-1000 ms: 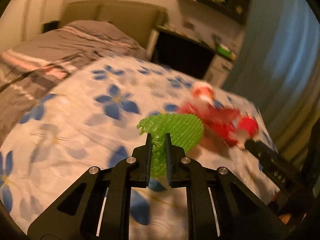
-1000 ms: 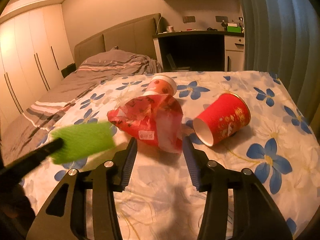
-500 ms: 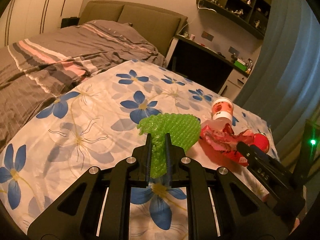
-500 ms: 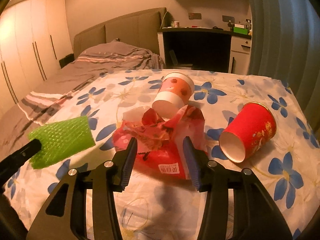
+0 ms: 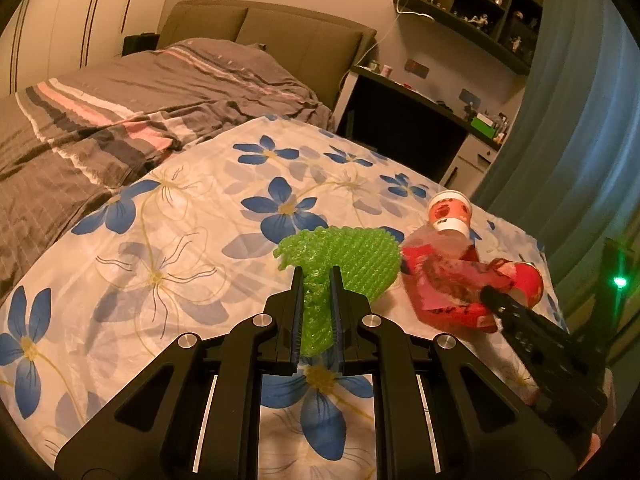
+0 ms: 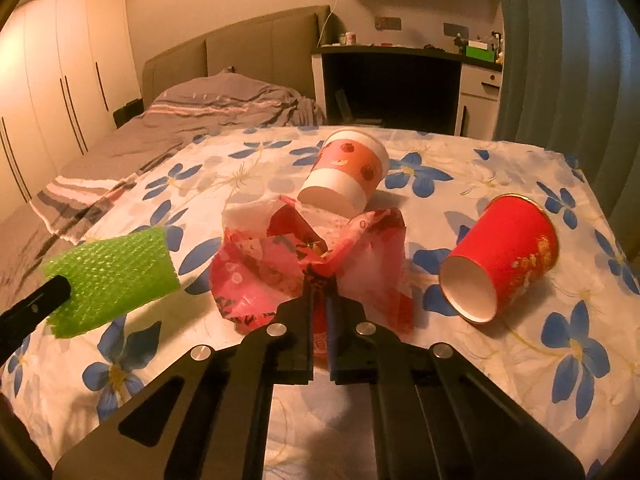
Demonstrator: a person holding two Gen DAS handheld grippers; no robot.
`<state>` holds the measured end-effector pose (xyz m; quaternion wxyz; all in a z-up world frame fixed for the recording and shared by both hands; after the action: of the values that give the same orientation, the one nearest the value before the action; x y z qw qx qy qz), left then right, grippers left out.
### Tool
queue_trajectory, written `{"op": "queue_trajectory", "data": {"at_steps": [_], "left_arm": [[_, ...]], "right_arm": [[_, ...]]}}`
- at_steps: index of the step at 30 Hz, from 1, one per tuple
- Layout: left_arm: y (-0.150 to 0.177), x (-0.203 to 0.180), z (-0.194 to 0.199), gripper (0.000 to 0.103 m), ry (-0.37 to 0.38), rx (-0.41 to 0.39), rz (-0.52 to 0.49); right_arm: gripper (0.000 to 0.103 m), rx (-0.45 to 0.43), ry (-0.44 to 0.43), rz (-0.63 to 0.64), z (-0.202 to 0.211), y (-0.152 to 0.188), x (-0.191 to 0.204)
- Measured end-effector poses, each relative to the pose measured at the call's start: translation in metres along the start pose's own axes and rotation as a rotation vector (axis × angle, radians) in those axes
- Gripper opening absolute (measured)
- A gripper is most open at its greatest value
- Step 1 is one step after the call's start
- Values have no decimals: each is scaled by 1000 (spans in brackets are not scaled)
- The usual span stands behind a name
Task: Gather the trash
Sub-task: 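Close the right gripper on the red-and-white wrapper, then carry the green scrubber and the wrapper over the brown bin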
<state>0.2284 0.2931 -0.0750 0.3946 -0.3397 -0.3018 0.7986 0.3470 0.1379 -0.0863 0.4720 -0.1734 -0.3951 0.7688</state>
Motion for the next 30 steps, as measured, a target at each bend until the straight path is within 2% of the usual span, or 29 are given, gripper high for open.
{"op": "queue_trajectory", "data": {"at_steps": [6, 15, 21, 30], "left_arm": [[0, 0, 0, 12, -1, -7, -4], [3, -21, 18, 12, 43, -45, -56], [10, -55, 52, 12, 87, -78, -103], [40, -130, 100, 12, 176, -102, -214]], "right_arm": [[5, -72, -8, -9, 39, 0, -6], [5, -163, 9, 3, 127, 21, -28], [5, -221, 54, -29, 187, 42, -65], [5, -248, 106, -101, 236, 80, -110]]}}
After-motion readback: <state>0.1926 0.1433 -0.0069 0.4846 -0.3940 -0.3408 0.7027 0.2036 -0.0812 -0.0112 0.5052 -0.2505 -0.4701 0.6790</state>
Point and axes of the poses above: each gripper's, at about its wrist camera, not at the fingertips, and z roughly against the way its jaws point, x to its left, y to its underside, the point moved 5 cm from there along -z, roughly the way its jaws point, and after that the axes turned 1 degree about -y, right-handed, at the moved point
